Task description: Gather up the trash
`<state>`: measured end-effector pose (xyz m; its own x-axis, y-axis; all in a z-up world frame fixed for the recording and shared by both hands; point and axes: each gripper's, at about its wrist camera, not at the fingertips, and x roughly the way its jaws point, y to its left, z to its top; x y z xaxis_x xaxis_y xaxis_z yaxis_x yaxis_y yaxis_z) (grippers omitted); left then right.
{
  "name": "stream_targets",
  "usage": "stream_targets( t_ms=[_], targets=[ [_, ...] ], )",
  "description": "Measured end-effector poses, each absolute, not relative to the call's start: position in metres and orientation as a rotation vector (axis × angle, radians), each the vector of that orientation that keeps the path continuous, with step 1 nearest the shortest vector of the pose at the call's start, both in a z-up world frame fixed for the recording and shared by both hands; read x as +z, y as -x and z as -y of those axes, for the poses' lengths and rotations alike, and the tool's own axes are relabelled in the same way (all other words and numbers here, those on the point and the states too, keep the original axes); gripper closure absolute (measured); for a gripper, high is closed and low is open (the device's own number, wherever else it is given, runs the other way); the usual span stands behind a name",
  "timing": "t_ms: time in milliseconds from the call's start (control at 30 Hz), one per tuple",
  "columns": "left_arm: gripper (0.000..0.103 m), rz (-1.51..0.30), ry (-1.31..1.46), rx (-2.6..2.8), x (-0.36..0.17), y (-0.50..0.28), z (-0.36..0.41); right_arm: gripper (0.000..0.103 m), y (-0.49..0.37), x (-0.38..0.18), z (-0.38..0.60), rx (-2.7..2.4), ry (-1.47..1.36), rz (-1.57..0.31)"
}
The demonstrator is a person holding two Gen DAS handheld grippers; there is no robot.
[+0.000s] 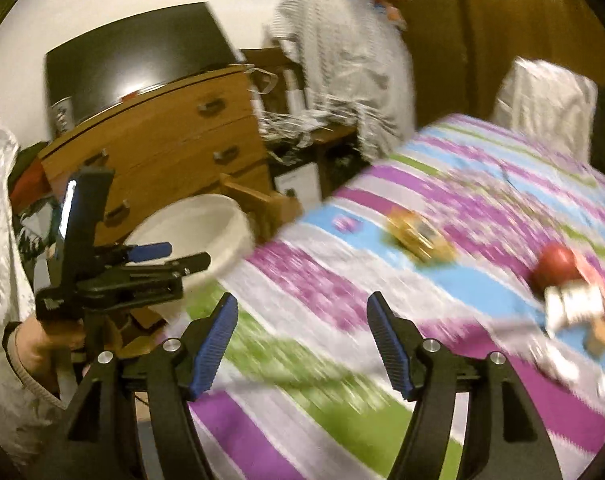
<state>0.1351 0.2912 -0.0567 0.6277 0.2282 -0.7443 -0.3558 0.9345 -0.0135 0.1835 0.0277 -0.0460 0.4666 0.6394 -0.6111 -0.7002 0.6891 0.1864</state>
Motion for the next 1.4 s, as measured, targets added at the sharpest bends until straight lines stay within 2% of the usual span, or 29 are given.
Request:
stream_targets(
  t_ms=[400,767,1033,1233,1400],
  targets=[
    [0.035,-0.931,0.03,0.084,-0.095,-0.188,-0.146,0.035,-0.2,-0.116,0.173,0.542,-0.017,-0.79],
    [0.035,-0.972,-0.04,-0.004,-0.109,-0.22,-0.08,0.035,-0.274,-0.136,0.248,0.413,-0.033,-0.82],
    [0.036,-0.974,-0.086,-0.086,-0.116,-0.243,-0.043,0.036,-0.265,-0.112,0.31,0.309,-0.013,-0.715],
    [0.035,-0.92,-0.231,-0.303,-0.105,-0.269,-0.003,0.032,-0.29,-0.135,0.351,0.234,0.048,-0.807],
    [0.035,-0.943,-0.388,-0.517,-0.099,-0.308,0.033,0.032,-0.316,-0.148,0.353,0.276,0.09,-0.877]
  ],
)
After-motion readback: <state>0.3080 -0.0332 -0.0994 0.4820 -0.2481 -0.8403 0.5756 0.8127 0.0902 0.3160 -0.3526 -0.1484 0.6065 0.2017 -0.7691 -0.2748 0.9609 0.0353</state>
